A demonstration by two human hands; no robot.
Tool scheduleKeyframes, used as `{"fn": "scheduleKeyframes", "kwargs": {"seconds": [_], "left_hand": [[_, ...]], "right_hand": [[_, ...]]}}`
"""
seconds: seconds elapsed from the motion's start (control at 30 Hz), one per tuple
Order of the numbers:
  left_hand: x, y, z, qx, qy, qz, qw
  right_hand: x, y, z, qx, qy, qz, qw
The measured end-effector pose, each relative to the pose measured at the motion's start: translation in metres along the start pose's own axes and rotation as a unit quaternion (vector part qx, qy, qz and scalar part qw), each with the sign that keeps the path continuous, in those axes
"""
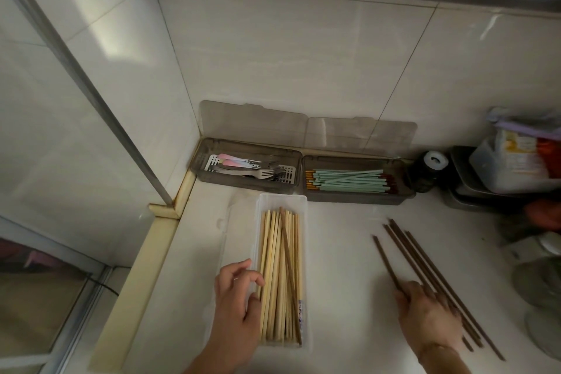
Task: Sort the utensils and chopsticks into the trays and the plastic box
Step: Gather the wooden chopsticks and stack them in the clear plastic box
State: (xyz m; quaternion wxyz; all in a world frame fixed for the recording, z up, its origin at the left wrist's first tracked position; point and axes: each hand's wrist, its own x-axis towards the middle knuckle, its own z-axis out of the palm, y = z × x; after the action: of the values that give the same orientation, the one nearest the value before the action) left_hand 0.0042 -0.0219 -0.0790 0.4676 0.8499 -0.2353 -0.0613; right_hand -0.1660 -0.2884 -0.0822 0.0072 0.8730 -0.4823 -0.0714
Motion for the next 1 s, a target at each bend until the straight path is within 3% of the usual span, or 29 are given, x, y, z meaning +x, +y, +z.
{"fn": "scheduleKeyframes", "kwargs": {"seconds": [0.07,0.17,0.37,0.47,0.53,0.67,0.77,1.0], "left_hand": [[0.000,0.001,0.000,-0.001,0.000,0.001,1.000],[0.000,0.002,-0.001,0.004,0.004,-0.003,1.000],[0.000,0.005,-0.002,0.002,0.000,-0.004,1.000],[0.001,0.004,-0.001,0.005,0.001,-0.004,1.000],[0.001,0.004,-0.001,0.007,0.004,-0.004,1.000],[0.002,0.001,0.000,0.011,0.011,-0.003,1.000],[0.002,-0.001,0.000,0.010,0.010,-0.008,1.000],[0.001,0.001,-0.001,0.006,0.016,0.001,1.000]], "right_hand": [[0.000,-0.013,-0.009,0.078,0.000,-0.016,0.997],[0.002,-0.040,-0.033,0.297,0.019,-0.042,0.954],[-0.012,-0.112,-0.087,0.418,0.099,-0.265,0.863],[-0.020,-0.145,-0.090,0.333,0.164,-0.369,0.852],[-0.020,-0.162,-0.086,0.278,0.160,-0.404,0.857],[-0.015,-0.181,-0.071,0.124,0.073,-0.412,0.900],[-0.013,-0.186,-0.062,0.013,-0.017,-0.411,0.912],[-0.008,-0.188,-0.057,-0.065,-0.050,-0.420,0.904]]}}
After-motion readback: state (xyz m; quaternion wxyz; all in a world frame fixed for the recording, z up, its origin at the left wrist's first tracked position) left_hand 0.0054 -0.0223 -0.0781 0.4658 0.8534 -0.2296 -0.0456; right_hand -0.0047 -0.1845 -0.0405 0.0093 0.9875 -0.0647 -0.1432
